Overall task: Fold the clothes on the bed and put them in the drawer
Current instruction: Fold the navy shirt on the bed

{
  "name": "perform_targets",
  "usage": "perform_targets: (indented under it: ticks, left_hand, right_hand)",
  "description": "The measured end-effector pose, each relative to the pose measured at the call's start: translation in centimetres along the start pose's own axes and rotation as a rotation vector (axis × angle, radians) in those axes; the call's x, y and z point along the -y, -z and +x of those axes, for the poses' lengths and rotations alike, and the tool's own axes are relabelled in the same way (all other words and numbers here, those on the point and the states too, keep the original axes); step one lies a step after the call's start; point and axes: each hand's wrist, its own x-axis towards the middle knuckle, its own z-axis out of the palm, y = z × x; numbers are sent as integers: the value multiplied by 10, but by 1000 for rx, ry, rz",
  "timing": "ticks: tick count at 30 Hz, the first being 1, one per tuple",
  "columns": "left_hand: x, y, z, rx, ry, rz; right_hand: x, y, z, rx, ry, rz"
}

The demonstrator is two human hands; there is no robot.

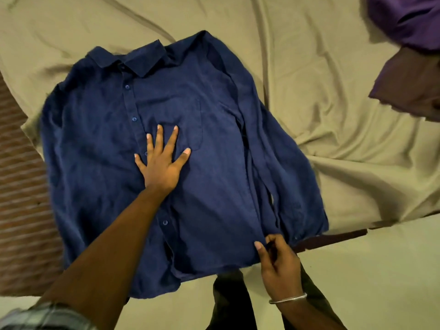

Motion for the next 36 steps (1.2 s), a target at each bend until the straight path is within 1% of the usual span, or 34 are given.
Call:
perform_targets:
  ticks: [2, 4, 6, 8, 10, 11, 12, 13, 15, 17, 18, 20, 21, 22, 23, 24, 25, 27, 28, 29, 30, 31, 32, 34, 35, 36]
  left_hand:
    - [-1, -1, -1, -13, 3, 10]
    - [-3, -1, -2, -20, 0, 17]
    - [-4, 0, -3, -24, 9, 13]
    - [-5, 2, -4, -19, 15, -4]
    - [-6, 5, -4, -18, 25, -44]
    - [-7, 6, -4, -15, 32, -63]
    - [-9, 8, -4, -11, 36, -71]
    - [-9, 9, -5, -7, 39, -68]
    - [-9, 11, -6, 1, 34, -44]
    - [-11, 11, -6, 2, 28, -24]
    - [-11, 11, -6, -2, 28, -20]
    - [-13, 11, -5, -5, 36, -10]
    - [-14, 10, -6, -12, 38, -4]
    - [-16, 9, -7, -30, 32, 0]
    - [-20, 9, -9, -63, 11, -2]
    - [-25, 9, -12, -113, -30, -10]
    - [-31, 9, -14, -171, -101, -16]
    - [-46, 11, -15, -262, -348, -12]
    - [-55, 13, -12, -272, -516, 4]
    - [-64, 16, -7, -252, -679, 33]
    - [-75, 20, -2, -210, -807, 86]
    - [-86, 24, 3, -145, -901, 168]
    - [-96, 28, 7, -65, -974, 269]
    - [-110, 34, 17, 89, -1070, 481]
    - [-115, 36, 22, 135, -1109, 560]
    - [-120, 39, 26, 147, -1152, 611]
  right_hand:
    - [8, 4, -2, -48, -16, 19]
    - [18, 6, -4, -108, -23, 129]
    - [29, 7, -9, -118, -55, 278]
    - [40, 9, -15, -25, -213, 521]
    - [42, 11, -20, 132, -379, 725]
    - [44, 12, -22, 219, -449, 775]
    - [41, 13, -24, 286, -479, 774]
    - [37, 12, -25, 309, -470, 722]
    - [29, 16, -24, 248, -356, 567]
    - [22, 22, -22, 178, -304, 573]
    - [20, 24, -20, 201, -335, 692]
    - [15, 23, -14, 341, -509, 1042]
    - [17, 22, -13, 386, -588, 1153]
    - [15, 20, -12, 424, -642, 1132]
    - [14, 18, -9, 430, -682, 1014]
    - [5, 16, -8, 411, -668, 803]
    - [-4, 15, -8, 372, -624, 532]
    - [-15, 20, -5, 345, -448, -50]
    - [-18, 23, -5, 339, -321, -249]
    - [-19, 24, -6, 300, -192, -315]
    - [-16, 23, -7, 245, -98, -294]
    - [-10, 22, -6, 182, -28, -280]
    - [-5, 19, -3, 154, -10, -281]
    - [4, 15, 4, 156, -21, -304]
    - [5, 13, 6, 151, -26, -279]
    - [4, 11, 5, 136, -23, -240]
